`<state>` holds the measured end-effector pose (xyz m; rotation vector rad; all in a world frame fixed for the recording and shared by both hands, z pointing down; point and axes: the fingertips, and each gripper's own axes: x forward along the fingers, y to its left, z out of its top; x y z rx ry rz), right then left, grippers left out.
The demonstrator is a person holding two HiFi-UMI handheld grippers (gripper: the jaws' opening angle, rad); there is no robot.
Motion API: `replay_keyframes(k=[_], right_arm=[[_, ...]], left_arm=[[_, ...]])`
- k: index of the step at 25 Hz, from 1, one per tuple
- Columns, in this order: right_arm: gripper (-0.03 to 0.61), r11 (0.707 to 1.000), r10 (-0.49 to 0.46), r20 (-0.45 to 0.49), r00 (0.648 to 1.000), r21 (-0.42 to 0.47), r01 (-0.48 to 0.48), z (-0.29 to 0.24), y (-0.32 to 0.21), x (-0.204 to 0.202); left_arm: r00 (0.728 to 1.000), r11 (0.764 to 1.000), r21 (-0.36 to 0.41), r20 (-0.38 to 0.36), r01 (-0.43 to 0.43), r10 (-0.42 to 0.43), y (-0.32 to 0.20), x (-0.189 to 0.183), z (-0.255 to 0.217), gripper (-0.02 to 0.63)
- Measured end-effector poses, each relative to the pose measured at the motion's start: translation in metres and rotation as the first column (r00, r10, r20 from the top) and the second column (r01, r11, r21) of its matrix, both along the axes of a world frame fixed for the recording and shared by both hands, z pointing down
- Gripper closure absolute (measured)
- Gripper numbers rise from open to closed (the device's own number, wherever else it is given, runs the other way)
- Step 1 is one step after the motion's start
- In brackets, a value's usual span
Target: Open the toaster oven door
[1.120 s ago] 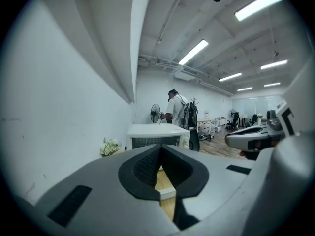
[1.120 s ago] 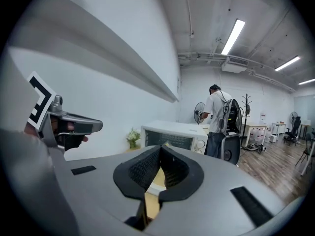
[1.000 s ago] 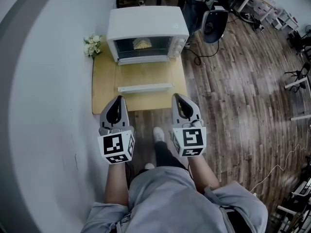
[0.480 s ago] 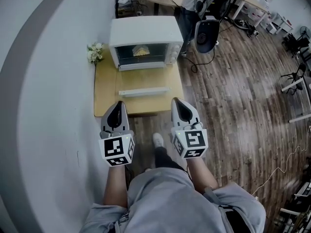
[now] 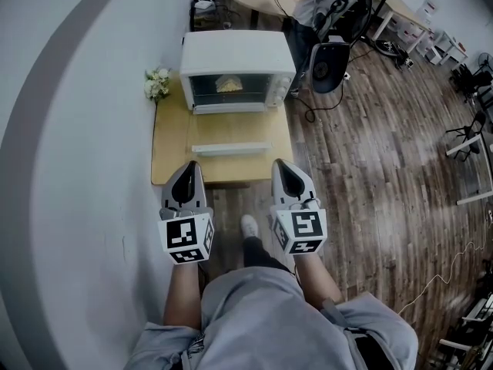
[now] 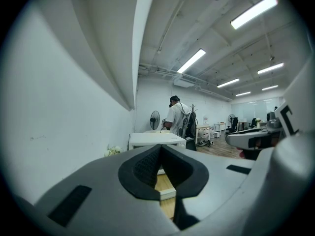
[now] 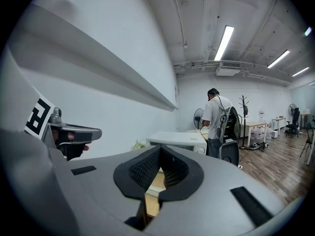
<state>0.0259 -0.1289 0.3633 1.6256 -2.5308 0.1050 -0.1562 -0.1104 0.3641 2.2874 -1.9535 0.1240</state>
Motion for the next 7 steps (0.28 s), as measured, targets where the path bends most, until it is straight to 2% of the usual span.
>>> replay_keyframes(k=[7], right_arm=[[0.580,1.000,-0.006,-0.006,1.000,-0.003,0.006,-0.0004,0.0066,0.0011]], left_arm=[[1.000,1.000,-0.002,0.000,-0.004,0.004,0.0077,0.0051,-0.0006,0.611]])
